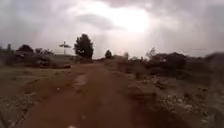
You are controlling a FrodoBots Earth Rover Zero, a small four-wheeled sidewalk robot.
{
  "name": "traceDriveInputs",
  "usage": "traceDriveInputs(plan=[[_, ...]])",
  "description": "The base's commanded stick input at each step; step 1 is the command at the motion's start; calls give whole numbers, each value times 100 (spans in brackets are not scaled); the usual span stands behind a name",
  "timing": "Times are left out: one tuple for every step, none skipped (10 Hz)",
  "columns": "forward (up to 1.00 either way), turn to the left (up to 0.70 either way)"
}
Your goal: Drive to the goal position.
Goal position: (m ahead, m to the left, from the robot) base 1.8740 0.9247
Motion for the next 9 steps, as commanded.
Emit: traceDriveInputs(plan=[[50, 0], [50, 0], [50, 0], [50, 0], [50, 0], [50, 0], [50, 0], [50, 0], [50, 0]])
